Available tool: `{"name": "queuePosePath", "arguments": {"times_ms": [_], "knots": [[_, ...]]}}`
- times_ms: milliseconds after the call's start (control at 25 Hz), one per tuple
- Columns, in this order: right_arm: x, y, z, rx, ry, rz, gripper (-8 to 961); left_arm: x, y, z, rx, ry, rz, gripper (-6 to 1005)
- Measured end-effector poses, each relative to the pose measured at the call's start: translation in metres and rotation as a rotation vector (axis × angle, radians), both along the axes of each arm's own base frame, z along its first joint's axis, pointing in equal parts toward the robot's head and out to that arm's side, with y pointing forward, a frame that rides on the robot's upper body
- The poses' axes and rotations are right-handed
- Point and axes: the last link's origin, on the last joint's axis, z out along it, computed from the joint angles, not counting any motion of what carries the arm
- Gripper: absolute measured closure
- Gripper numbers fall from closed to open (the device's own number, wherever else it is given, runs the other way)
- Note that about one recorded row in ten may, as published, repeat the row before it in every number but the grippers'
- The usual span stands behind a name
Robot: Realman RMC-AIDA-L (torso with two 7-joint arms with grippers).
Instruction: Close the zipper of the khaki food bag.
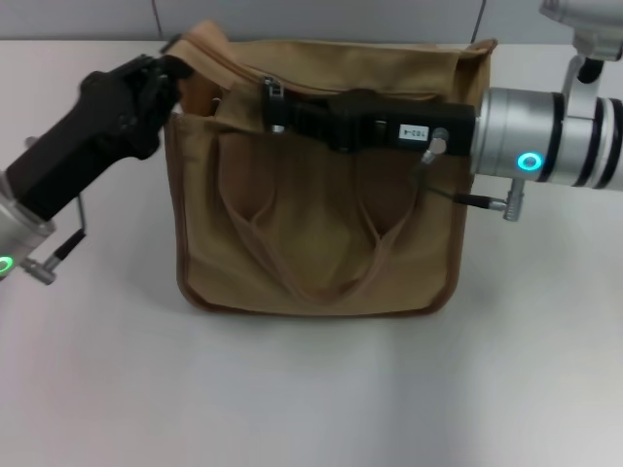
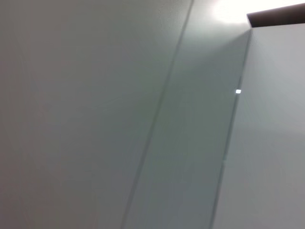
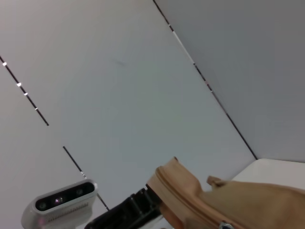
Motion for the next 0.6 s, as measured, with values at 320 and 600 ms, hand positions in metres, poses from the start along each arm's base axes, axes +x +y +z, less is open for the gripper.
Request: {"name": "queuePosePath", "arguments": {"times_ms": [320, 600], "knots": [[0.016, -0.009, 0.007, 0.007, 0.011, -0.016, 952, -0.028, -0.007, 0.013, 0.076, 0.001, 0.131, 928], [0.030, -0.016, 0.015, 0.012, 0.040, -0.045, 953, -0.036, -0.008, 0.018, 0.102, 0.014, 0.172, 926]]}}
